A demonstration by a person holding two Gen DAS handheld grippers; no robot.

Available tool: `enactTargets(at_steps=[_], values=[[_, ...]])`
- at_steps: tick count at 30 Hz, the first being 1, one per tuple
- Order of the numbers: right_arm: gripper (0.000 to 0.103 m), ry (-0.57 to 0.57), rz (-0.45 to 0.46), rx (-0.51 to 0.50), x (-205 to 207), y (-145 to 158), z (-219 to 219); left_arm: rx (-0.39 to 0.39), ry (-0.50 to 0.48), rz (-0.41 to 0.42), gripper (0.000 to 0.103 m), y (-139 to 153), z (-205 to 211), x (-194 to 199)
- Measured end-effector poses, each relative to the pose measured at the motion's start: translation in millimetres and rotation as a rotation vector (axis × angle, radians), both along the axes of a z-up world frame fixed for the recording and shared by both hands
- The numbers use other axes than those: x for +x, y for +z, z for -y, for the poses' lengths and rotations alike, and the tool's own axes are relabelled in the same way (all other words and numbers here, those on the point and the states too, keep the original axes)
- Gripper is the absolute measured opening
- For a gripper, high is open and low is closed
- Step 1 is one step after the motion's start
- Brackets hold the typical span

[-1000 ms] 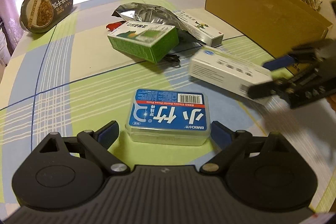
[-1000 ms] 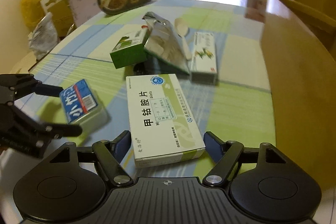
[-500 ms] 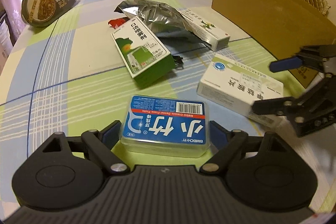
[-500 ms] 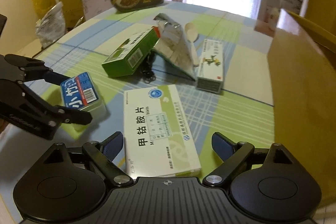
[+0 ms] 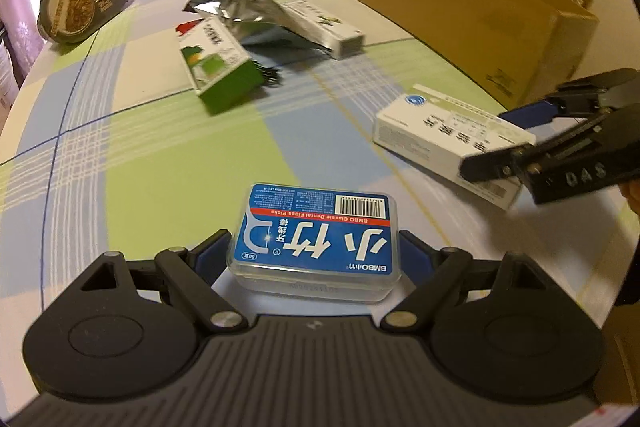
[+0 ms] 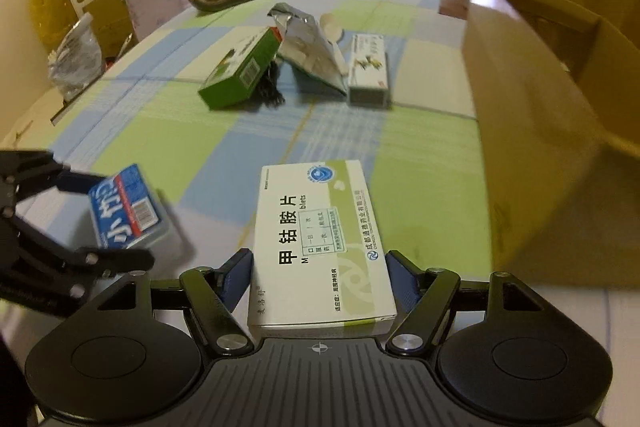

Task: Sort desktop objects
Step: 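Lift the blue toothpick box with the left tool while the right tool lifts the white medicine box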

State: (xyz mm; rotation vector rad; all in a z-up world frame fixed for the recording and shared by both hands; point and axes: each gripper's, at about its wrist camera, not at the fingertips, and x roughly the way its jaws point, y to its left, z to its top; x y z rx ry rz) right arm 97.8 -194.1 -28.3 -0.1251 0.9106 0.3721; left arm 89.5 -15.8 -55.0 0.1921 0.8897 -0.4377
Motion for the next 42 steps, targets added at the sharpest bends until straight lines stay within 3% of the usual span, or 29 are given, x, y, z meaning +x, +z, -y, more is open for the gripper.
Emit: enactTargets(at_steps=[4, 11, 17, 25, 28, 29, 42], values=[[0.089, 0.009, 0.031, -0.023, -20, -1, 5, 0.012, -0.004, -0.008, 0.085, -7, 10, -14], [0.089, 0.017, 0.045, -0.034, -16, -7, 2, 0.042, 0.020, 0.028, 0.085, -8, 13, -18], [0.089, 0.023, 0.032, -0.020, -7, -14, -1, 0.030, 0.034, 0.026, 0.089, -12, 16, -11], [0.089, 0.038, 0.028, -0.008, 0, -18, -4, -0.007, 0.064, 0.018, 0.084, -9, 9, -11], [0.086, 0.045, 0.020, -0.015, 4, -21, -6, -0.020, 0.073, 0.017, 0.084, -6, 4, -12], [0.068, 0.042, 0.016, -0.020, 5, -23, -6, -0.020, 0.073, 0.017, 0.084, -5, 4, -13], [0.068, -0.026, 0.059, 0.010, -17, 5, 7, -0.009, 0.050, 0.031, 0.084, 9, 18, -25]])
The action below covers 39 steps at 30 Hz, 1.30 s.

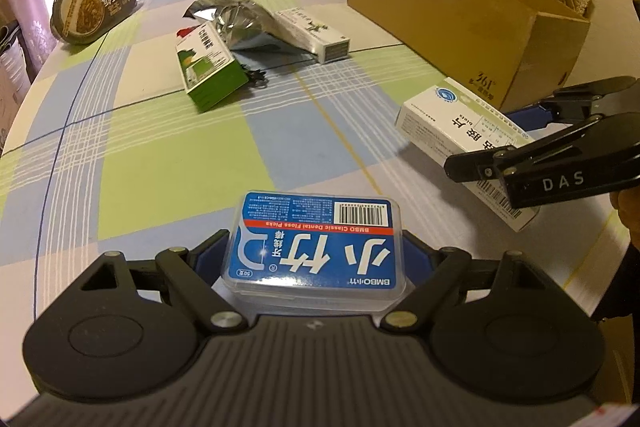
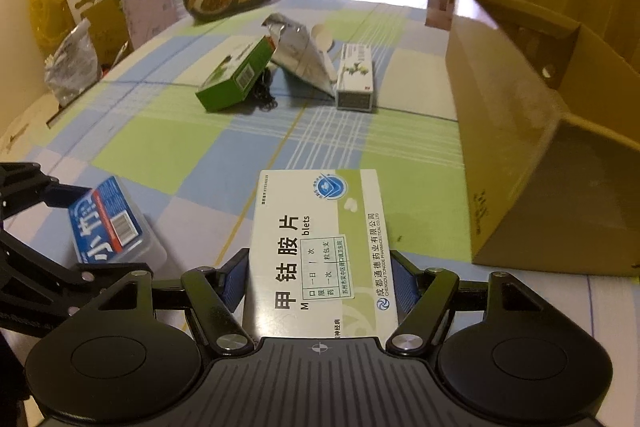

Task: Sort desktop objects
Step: 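Lift the blue toothpick box with the left tool while the right tool lifts the white medicine box, then carry both held boxes over the cardboard box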

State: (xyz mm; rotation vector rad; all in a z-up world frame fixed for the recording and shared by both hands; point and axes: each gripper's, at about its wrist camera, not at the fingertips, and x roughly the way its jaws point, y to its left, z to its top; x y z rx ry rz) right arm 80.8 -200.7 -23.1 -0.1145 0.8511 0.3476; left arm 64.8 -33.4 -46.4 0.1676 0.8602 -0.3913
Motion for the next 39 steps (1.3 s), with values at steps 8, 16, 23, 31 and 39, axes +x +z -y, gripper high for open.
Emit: enactTargets(at_steps=[8, 16, 23, 31, 39], values=[[0.068, -0.025, 0.031, 0.014, -12, 21, 11, 0.004, -0.023, 0.023, 0.084, 18, 15, -6], [0.068, -0.045, 0.079, 0.024, -22, 45, 23, 0.002, -0.044, 0.045, 0.084, 34, 29, -10], [0.068, -0.069, 0.134, 0.036, -25, 71, 38, -0.005, -0.068, 0.070, 0.084, 52, 45, -6], [0.068, -0.119, 0.209, 0.029, -12, 105, 67, -0.028, -0.122, 0.127, 0.084, 80, 75, 15], [0.068, -0.202, 0.247, 0.006, 12, 124, 115, -0.051, -0.209, 0.171, 0.084, 102, 125, 42]])
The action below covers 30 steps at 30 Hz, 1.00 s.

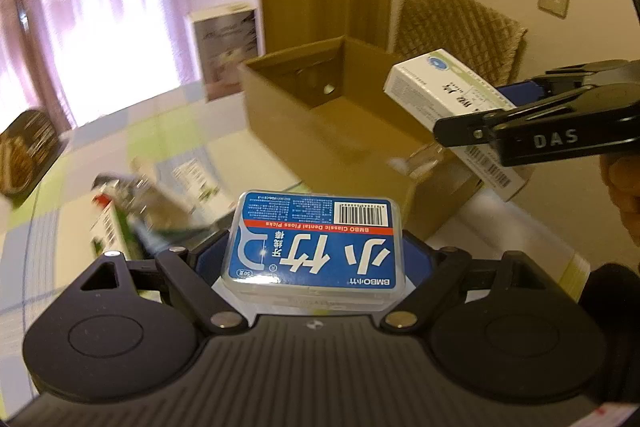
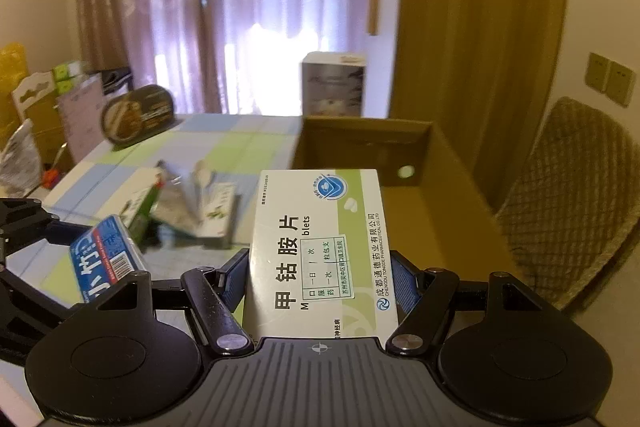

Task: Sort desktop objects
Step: 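Carry both held boxes over the cardboard box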

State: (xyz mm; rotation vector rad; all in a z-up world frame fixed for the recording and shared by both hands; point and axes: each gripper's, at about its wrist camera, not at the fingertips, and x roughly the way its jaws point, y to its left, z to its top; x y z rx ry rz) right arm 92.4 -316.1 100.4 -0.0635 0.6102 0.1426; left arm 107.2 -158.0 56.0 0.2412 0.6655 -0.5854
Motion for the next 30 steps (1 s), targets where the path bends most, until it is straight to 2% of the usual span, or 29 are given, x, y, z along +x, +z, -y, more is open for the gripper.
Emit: enactTargets(at_steps=[6, 18, 30], values=[[0.068, -0.034, -0.001, -0.008, 16, 1, 27, 0.000, -0.068, 0.026, 0.084, 8, 39, 15], [0.068, -0.094, -0.020, 0.007, 41, -9, 80, 0.008, -0.143, 0.050, 0.084, 9, 94, 50], [0.068, -0.113, -0.043, 0.025, 65, -21, 100, 0.033, -0.175, 0.042, 0.084, -12, 125, 83]])
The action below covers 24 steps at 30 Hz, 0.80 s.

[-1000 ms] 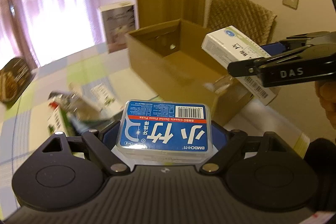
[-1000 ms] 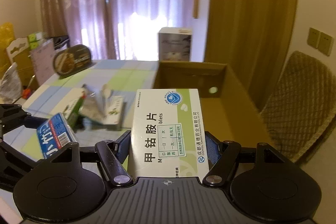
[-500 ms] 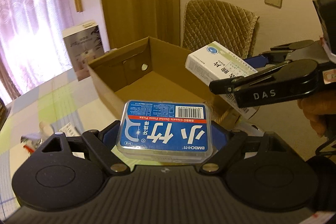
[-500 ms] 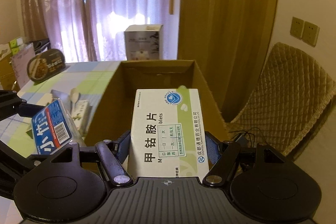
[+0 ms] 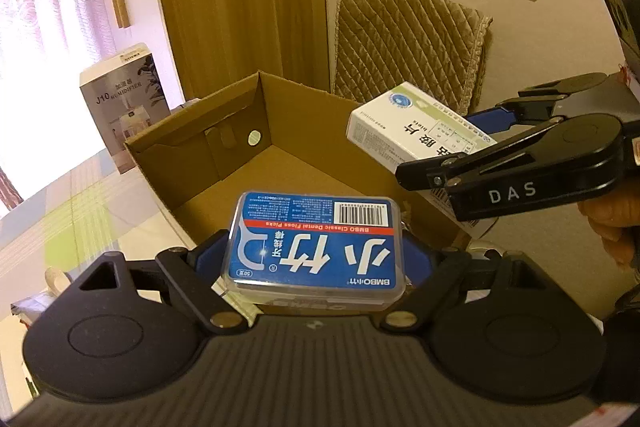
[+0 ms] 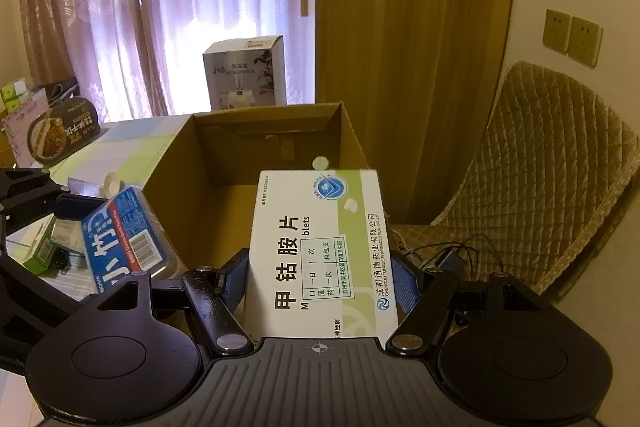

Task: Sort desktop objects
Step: 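Carry both held boxes over the cardboard box, then open both tools to drop the toothpick box and medicine box into the cardboard box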

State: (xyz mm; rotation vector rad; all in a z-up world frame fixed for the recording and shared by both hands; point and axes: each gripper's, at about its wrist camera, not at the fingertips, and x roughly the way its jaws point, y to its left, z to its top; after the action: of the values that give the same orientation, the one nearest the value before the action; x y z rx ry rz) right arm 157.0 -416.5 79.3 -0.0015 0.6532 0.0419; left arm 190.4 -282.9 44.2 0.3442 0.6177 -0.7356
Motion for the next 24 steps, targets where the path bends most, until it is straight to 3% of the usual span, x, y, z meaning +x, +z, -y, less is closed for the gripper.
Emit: enactTargets(at_steps=[24], values=[[0.068, 0.005, -0.017, 0.008, 14, -9, 1, -0.007, 0.005, -0.024, 0.088, -7, 0, 5]])
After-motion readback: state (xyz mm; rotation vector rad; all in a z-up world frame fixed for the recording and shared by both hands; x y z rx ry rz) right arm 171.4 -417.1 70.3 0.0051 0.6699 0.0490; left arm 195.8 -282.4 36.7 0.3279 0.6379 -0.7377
